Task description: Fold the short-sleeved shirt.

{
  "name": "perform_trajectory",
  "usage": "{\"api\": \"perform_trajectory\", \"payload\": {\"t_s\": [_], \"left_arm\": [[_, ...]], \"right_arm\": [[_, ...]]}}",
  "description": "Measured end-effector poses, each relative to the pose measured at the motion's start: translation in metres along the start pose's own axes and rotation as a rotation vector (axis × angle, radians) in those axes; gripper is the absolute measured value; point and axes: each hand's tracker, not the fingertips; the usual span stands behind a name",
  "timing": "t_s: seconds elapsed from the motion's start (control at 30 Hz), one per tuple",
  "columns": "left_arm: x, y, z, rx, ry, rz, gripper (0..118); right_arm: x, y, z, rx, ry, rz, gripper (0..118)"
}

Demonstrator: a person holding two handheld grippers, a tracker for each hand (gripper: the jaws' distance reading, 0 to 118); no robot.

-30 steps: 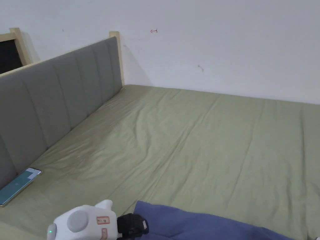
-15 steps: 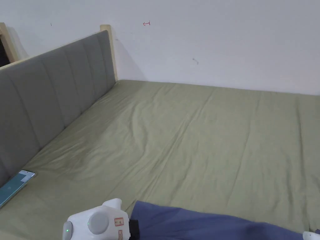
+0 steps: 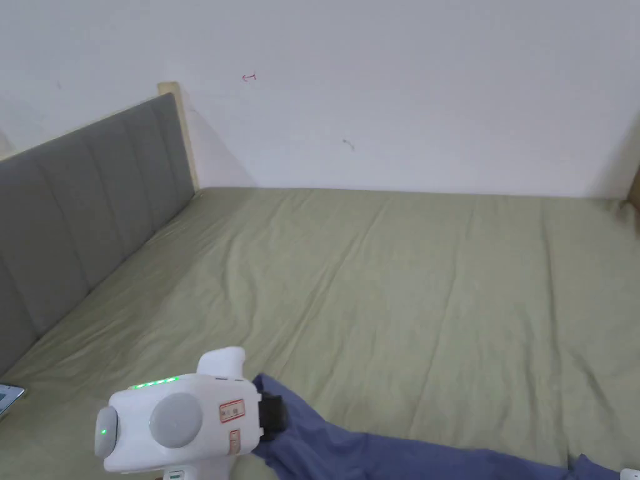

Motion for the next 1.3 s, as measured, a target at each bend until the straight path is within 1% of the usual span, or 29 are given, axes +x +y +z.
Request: {"api": "perform_trajectory", "payload": {"t_s": [0.07,0.1,0.2,0.27,0.3,0.37,0.4,0.43,0.47,0.5,0.53,0.57,0.6,0.63,0.67,0.7,0.73,0.77,0.8,0.83,0.9,0.93,0.97,1.03,1.13,1.17,1.23,1.27,1.3], "left_arm": [[0.04,0.004,0.004,0.009,-0.063,-0.072,9],[0.061,0.003,0.002,0.01,-0.09,-0.131,9],[0.117,-0.004,-0.016,-0.032,-0.166,-0.248,9],[0.148,-0.014,-0.039,-0.086,-0.222,-0.261,9],[0.164,-0.023,-0.051,-0.109,-0.232,-0.291,9],[0.194,-0.042,-0.073,-0.152,-0.214,-0.357,9],[0.205,-0.052,-0.085,-0.159,-0.23,-0.384,9],[0.213,-0.061,-0.097,-0.175,-0.251,-0.378,9],[0.219,-0.069,-0.114,-0.207,-0.275,-0.367,11],[0.224,-0.077,-0.129,-0.245,-0.249,-0.35,22],[0.227,-0.083,-0.14,-0.28,-0.226,-0.343,44],[0.227,-0.09,-0.15,-0.307,-0.222,-0.333,74],[0.225,-0.093,-0.155,-0.334,-0.22,-0.307,100],[0.222,-0.094,-0.154,-0.354,-0.229,-0.282,103],[0.215,-0.09,-0.149,-0.336,-0.268,-0.231,100],[0.208,-0.086,-0.146,-0.321,-0.307,-0.177,101],[0.203,-0.081,-0.144,-0.326,-0.312,-0.143,96],[0.197,-0.077,-0.141,-0.321,-0.313,-0.114,82],[0.189,-0.072,-0.135,-0.276,-0.31,-0.104,35],[0.183,-0.068,-0.133,-0.251,-0.297,-0.114,0],[0.174,-0.068,-0.134,-0.198,-0.149,-0.151,0],[0.172,-0.068,-0.136,-0.204,-0.126,-0.167,0],[0.167,-0.07,-0.142,-0.228,-0.15,-0.154,0],[0.16,-0.078,-0.151,-0.281,-0.179,-0.085,0],[0.169,-0.094,-0.165,-0.323,-0.208,-0.088,0],[0.174,-0.099,-0.171,-0.356,-0.233,-0.095,0],[0.185,-0.11,-0.186,-0.441,-0.32,-0.033,0],[0.191,-0.118,-0.196,-0.486,-0.331,-0.014,0],[0.197,-0.126,-0.201,-0.493,-0.311,-0.015,0]], "right_arm": [[0.006,-0.001,0.006,0.02,0.005,-0.018,0],[0.009,-0.001,0.008,0.028,0.01,-0.028,0],[0.021,-0.004,0.017,0.05,0.035,-0.06,0],[0.028,-0.006,0.022,0.063,0.036,-0.074,0],[0.021,-0.003,0.017,0.07,0.035,-0.083,0],[0.02,-0.005,0.027,0.082,0.031,-0.102,0],[0.022,-0.006,0.028,0.088,0.024,-0.118,0],[0.025,-0.006,0.028,0.096,0.018,-0.138,0],[0.052,-0.014,0.031,0.098,0.015,-0.155,0],[0.078,-0.02,0.032,0.091,-0.001,-0.187,0],[0.089,-0.022,0.032,0.089,-0.024,-0.219,0],[0.092,-0.022,0.032,0.104,-0.032,-0.247,0],[0.095,-0.026,0.038,0.107,-0.022,-0.26,0],[0.101,-0.03,0.041,0.107,-0.016,-0.262,0],[0.101,-0.032,0.045,0.111,-0.019,-0.261,0],[0.104,-0.033,0.046,0.111,-0.022,-0.259,0],[0.104,-0.033,0.047,0.106,-0.03,-0.25,0],[0.102,-0.032,0.046,0.103,-0.038,-0.239,0],[0.101,-0.032,0.045,0.103,-0.043,-0.231,0],[0.1,-0.031,0.043,0.101,-0.043,-0.222,0],[0.095,-0.028,0.041,0.104,-0.048,-0.212,0],[0.093,-0.028,0.04,0.107,-0.045,-0.204,0],[0.09,-0.028,0.039,0.109,-0.039,-0.19,0],[0.084,-0.026,0.036,0.108,-0.048,-0.163,0],[0.078,-0.026,0.036,0.111,-0.073,-0.131,0],[0.077,-0.026,0.036,0.111,-0.076,-0.129,0],[0.077,-0.027,0.037,0.113,-0.08,-0.128,0],[0.078,-0.027,0.039,0.115,-0.084,-0.131,0],[0.079,-0.028,0.04,0.118,-0.088,-0.133,0]]}}
